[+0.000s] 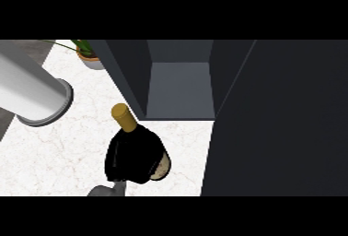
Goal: Pick up the wine, place it into the cabinet and close the cabinet
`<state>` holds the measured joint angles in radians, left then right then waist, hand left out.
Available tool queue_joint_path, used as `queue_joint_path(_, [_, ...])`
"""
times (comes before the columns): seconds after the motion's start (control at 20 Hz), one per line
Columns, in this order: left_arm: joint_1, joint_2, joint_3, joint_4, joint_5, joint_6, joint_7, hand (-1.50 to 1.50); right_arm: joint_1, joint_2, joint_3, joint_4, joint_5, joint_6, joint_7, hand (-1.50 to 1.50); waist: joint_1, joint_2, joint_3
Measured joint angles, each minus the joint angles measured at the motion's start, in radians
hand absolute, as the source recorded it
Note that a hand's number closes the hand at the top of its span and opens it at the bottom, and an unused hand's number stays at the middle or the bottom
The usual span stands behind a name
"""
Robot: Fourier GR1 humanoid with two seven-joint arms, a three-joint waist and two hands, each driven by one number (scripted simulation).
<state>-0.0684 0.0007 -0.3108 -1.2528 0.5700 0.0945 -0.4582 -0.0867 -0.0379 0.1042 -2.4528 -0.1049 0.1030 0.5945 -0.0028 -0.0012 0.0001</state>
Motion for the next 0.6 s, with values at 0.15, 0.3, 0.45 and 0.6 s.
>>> queue_joint_path(0.15, [-0.009, 0.0, -0.04, -0.006, 0.032, 0.054, 0.007, 1.5, -0.011, -0.002, -0.003, 0.002, 0.008, -0.005, 0.012, -1.5, 0.0, 0.0, 0.0])
queue_joint_path(0.3, [-0.054, 0.0, -0.072, 0.068, 0.089, 0.09, -0.04, 1.5, -0.003, -0.004, -0.008, 0.002, 0.008, 0.002, 0.009, -1.5, -0.002, 0.001, 0.0])
queue_joint_path(0.45, [-0.088, 0.0, -0.117, 0.133, 0.134, 0.125, -0.093, 1.5, -0.007, -0.005, -0.016, 0.009, 0.001, 0.007, 0.001, -1.5, -0.003, 0.001, 0.0])
queue_joint_path(0.6, [-0.125, 0.0, -0.132, 0.18, 0.173, 0.142, -0.114, 1.5, -0.011, 0.004, 0.006, 0.013, 0.006, 0.0, 0.004, -1.5, -0.003, 0.002, 0.0])
